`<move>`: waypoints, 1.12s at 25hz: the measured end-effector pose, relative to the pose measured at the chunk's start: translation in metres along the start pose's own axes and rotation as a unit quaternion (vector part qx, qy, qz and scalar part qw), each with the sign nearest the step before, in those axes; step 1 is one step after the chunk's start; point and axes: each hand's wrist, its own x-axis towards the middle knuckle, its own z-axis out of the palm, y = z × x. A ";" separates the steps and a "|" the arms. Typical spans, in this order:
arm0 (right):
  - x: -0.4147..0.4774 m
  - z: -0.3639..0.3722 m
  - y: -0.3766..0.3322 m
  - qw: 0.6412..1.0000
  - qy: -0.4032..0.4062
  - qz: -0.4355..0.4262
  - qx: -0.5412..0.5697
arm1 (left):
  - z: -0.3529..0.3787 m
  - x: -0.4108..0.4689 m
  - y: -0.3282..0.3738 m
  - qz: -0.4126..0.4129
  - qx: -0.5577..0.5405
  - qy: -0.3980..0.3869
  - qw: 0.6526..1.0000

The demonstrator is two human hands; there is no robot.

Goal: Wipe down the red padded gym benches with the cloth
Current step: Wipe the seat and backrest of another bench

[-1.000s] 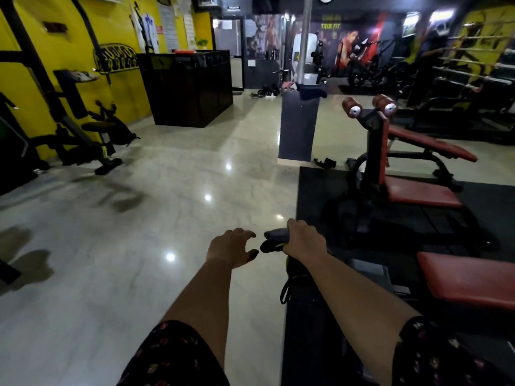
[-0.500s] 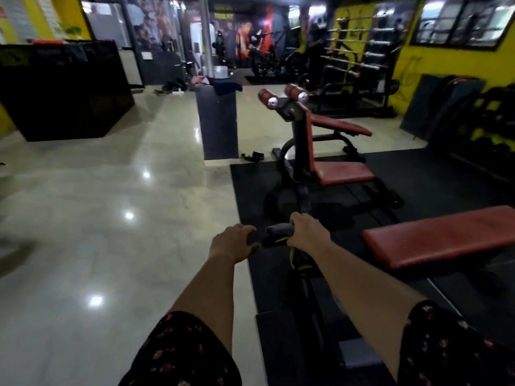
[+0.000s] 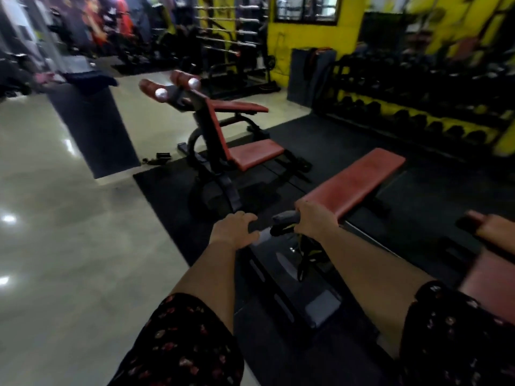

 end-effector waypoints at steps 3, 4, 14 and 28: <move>-0.006 -0.008 0.047 0.997 0.012 0.074 0.014 | 0.006 0.028 0.035 0.054 -0.006 -0.011 0.998; -0.009 -0.010 0.062 0.995 0.010 0.095 0.016 | 0.008 0.035 0.047 0.066 -0.005 -0.011 0.998; -0.006 -0.014 0.191 0.980 -0.011 0.194 0.030 | 0.040 0.115 0.154 0.156 0.045 -0.059 0.985; -0.009 -0.028 0.354 0.964 -0.035 0.264 0.020 | 0.080 0.210 0.326 0.256 0.097 -0.082 0.958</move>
